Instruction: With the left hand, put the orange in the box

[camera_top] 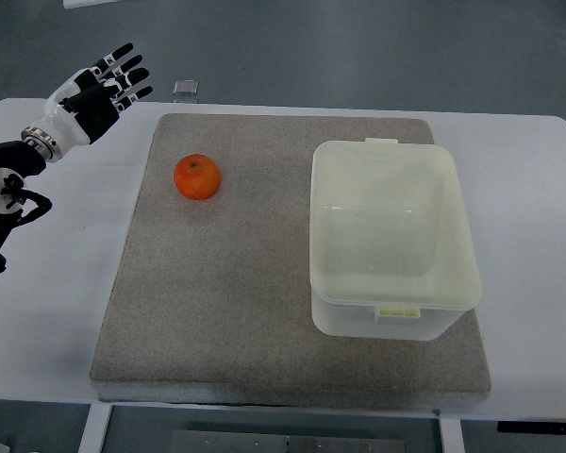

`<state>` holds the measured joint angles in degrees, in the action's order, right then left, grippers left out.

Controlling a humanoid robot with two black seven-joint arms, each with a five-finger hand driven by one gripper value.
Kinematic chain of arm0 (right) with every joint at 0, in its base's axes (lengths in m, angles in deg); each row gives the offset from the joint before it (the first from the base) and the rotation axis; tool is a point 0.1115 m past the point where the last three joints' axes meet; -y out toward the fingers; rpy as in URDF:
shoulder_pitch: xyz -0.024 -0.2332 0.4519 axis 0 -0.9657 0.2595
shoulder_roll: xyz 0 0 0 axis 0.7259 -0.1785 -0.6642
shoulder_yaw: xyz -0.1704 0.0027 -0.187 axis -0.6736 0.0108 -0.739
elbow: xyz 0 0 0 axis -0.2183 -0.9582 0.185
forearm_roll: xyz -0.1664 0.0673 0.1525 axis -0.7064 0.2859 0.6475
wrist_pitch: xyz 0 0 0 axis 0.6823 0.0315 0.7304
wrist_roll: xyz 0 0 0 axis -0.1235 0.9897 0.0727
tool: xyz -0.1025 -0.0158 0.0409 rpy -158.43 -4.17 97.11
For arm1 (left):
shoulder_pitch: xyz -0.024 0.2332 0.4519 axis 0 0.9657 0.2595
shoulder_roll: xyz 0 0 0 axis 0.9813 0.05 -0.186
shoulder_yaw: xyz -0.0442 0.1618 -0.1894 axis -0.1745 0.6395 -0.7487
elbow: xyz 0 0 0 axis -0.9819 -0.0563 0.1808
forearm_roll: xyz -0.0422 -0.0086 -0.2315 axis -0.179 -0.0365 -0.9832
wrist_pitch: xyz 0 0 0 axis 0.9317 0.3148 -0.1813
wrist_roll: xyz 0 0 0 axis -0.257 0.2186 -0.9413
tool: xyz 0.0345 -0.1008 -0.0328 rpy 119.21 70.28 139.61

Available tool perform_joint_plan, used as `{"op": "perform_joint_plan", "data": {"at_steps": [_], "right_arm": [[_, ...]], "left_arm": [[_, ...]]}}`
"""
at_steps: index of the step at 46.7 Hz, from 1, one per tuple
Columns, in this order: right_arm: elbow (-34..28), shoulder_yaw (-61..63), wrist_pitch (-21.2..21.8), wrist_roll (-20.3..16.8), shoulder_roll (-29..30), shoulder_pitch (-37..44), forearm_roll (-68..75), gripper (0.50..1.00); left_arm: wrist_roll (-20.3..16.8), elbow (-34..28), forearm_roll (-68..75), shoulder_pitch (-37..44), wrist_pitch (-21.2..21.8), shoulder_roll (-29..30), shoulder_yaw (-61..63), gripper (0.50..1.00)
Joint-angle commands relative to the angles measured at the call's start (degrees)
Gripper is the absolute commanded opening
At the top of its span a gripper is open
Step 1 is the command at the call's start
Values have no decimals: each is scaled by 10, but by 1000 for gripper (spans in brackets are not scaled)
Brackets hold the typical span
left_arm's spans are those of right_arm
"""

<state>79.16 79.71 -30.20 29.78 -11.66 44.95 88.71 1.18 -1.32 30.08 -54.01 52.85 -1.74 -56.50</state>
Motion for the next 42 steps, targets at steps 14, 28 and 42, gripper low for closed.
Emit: {"op": "perform_joint_plan", "data": {"at_steps": [14,28,42], "right_arm": [[0,0,0,0,0,0,0,932],[0,0,0,0,0,0,0,932],[0,0,0,0,0,0,0,932]], "left_arm": [[0,0,0,0,-1,0,-2,1000],[-1,-4,11,-1,-19,5,8,996],[-25,-1,127,-1,-65,34,5,973]]}}
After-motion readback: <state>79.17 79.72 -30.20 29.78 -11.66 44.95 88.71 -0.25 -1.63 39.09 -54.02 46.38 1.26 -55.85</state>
